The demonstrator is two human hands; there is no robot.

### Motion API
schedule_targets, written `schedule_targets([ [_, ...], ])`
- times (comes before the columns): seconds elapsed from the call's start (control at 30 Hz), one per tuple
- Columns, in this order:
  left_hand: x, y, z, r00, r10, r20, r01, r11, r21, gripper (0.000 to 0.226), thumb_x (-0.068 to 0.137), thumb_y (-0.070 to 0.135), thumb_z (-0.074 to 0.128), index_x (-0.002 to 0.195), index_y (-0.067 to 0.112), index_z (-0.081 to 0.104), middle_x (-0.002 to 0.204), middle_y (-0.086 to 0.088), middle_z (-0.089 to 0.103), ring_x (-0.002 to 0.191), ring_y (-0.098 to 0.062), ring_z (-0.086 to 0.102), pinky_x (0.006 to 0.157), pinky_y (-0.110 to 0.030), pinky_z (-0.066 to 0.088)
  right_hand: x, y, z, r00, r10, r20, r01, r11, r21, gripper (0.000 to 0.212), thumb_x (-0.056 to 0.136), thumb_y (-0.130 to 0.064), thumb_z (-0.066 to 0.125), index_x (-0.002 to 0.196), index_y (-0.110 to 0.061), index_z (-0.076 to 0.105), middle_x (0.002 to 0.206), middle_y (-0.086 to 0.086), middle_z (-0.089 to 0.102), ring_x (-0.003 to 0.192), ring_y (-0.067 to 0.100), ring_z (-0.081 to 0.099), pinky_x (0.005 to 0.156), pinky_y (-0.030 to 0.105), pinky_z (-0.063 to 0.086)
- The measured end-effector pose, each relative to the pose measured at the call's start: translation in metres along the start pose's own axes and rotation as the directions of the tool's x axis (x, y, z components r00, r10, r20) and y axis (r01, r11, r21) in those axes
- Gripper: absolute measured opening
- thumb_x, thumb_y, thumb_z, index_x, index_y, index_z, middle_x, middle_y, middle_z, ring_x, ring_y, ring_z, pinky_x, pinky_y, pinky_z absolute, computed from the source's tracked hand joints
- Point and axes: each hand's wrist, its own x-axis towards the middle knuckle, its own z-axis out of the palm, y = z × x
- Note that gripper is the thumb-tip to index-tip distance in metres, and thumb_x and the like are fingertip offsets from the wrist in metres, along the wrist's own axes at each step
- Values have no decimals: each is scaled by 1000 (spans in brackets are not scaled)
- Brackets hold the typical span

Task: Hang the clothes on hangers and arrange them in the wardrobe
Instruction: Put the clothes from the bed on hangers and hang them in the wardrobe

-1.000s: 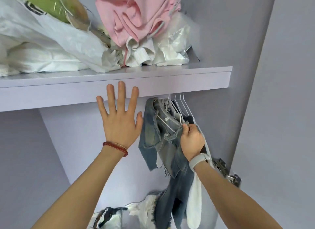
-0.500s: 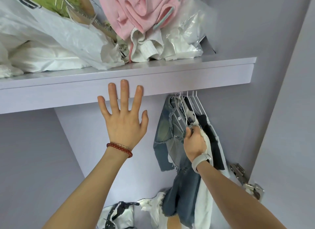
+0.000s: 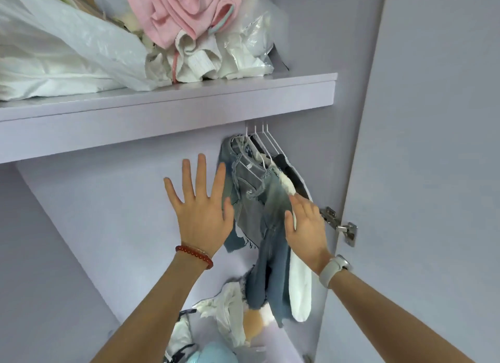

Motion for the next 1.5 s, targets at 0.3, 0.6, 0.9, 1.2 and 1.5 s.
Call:
schedule_targets([
  [0.3, -168, 86, -11, 799, 206, 564, 57, 909, -413, 45, 84, 20, 56, 128, 10, 53, 141, -16, 41, 133, -36, 33, 104, -62, 18, -217, 49, -55, 936, 350, -27, -349, 920, -177, 42, 93, -19, 46, 134, -10, 43, 140, 10, 43, 133, 30, 32, 111, 47, 23],
  [0.6, -293, 246, -78, 494, 720, 488, -18, 569, -822, 43, 81, 13, 64, 123, 5, 56, 133, -17, 49, 127, -36, 41, 104, -58, 24, -435, 80, -155, 566, 770, -293, -819, 487, -302, 45, 94, -26, 43, 138, -14, 39, 144, 8, 39, 136, 25, 28, 113, 39, 18],
  [0.9, -407, 381, -225, 91, 996, -6, -133, 6, -991, 44, 82, 16, 61, 125, 9, 54, 136, -16, 47, 128, -34, 40, 104, -55, 27, -632, 31, -227, 26, 782, -622, -999, 2, -38, 44, 93, -24, 47, 136, -14, 42, 142, 7, 42, 135, 24, 31, 112, 38, 20],
  [1.2, -562, 442, -422, -382, 865, -327, -149, -407, -901, 48, 91, 29, 43, 138, 22, 35, 149, -3, 27, 138, -18, 18, 111, -41, 12, -849, -49, -257, -494, 602, -628, -864, -422, 275, 45, 93, -28, 47, 136, -15, 42, 142, 7, 41, 136, 26, 29, 112, 43, 19],
  [1.5, -730, 455, -570, -669, 570, -477, -101, -705, -702, 51, 94, 29, 37, 143, 22, 26, 153, -2, 18, 141, -16, 11, 113, -34, 7, -1058, -115, -245, -810, 385, -441, -568, -701, 430, 51, 91, -39, 42, 139, -20, 36, 148, 5, 33, 139, 22, 19, 113, 47, 10],
])
